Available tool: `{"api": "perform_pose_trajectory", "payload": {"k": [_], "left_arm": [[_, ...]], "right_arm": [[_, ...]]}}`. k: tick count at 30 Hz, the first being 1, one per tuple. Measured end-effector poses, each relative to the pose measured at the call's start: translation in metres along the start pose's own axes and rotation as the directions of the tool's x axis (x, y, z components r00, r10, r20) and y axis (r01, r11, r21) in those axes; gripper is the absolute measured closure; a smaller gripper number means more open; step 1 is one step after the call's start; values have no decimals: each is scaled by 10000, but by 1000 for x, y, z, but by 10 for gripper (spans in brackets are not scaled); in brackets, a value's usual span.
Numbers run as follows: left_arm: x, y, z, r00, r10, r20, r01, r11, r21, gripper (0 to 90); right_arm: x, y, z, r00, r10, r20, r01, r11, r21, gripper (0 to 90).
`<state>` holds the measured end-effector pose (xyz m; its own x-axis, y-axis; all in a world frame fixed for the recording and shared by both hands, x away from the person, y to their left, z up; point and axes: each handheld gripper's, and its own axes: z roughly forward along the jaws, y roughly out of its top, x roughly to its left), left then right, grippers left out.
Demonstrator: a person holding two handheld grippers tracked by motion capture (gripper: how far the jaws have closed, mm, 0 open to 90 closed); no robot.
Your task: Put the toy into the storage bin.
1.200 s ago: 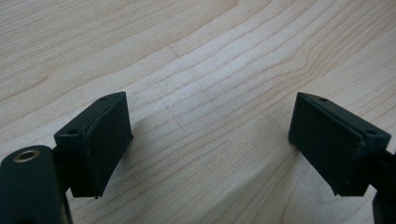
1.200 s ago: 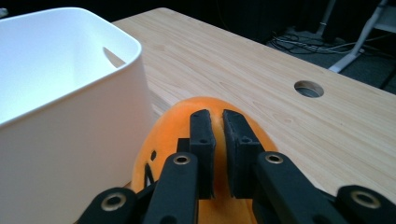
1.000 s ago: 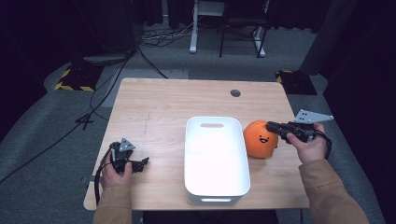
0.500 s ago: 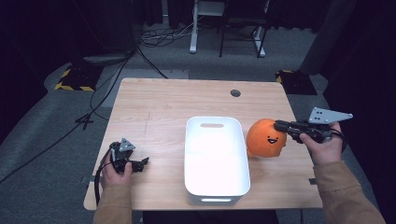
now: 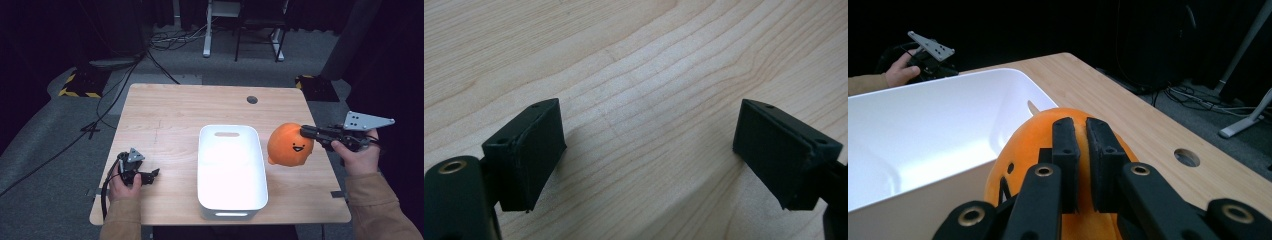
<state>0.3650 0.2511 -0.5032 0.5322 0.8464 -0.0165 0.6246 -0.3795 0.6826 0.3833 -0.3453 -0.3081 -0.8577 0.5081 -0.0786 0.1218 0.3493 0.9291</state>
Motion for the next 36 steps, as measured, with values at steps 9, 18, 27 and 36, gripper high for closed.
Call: {"api": "perform_pose_trajectory", "payload": {"k": [9,18,27,36], "left_arm": [[0,0,0,10000,10,-11,-10,10000,3,136],[0,0,0,10000,-10,21,10,10000,5,136],[0,0,0,10000,-15,17,15,10000,-2,136],[0,0,0,10000,-12,20,12,10000,1,136]], "right_arm": [[13,25,-10,9995,-315,-36,314,9994,-177,835],[29,49,-16,9988,-491,-79,487,9976,-502,836],[42,62,-13,9971,-716,-260,699,9957,-605,836],[56,73,-9,9955,-839,-442,801,9935,-812,836]]}}
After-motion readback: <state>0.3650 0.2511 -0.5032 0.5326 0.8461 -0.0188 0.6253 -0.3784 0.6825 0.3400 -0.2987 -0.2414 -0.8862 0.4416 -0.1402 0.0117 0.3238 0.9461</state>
